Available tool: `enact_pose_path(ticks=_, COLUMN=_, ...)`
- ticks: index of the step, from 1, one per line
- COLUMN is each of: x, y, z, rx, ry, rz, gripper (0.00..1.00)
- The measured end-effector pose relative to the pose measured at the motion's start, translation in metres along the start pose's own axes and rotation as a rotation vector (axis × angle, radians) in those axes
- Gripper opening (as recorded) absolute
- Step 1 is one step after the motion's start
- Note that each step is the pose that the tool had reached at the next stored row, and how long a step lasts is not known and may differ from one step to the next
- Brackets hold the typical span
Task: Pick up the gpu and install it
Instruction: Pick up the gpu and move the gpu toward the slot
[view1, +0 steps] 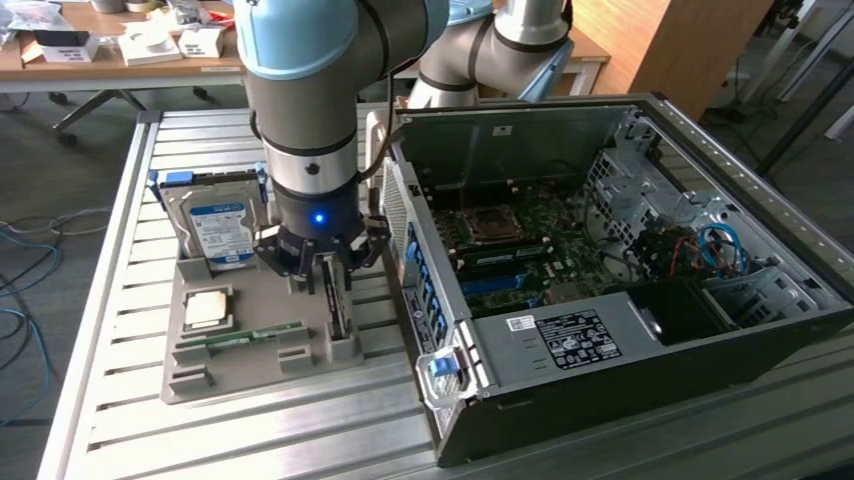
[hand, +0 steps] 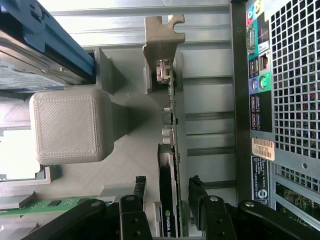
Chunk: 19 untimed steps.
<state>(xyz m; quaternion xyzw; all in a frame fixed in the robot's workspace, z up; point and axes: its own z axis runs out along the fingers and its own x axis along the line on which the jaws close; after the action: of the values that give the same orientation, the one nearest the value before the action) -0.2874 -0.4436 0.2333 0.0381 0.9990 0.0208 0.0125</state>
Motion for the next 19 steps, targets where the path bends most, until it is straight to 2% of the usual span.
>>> enact_pose_path(ticks=19, x=0.0002, y=0.0028, z=0.0008, rx=0.0000, ry=0.0000, rz=0.000, gripper=0.46)
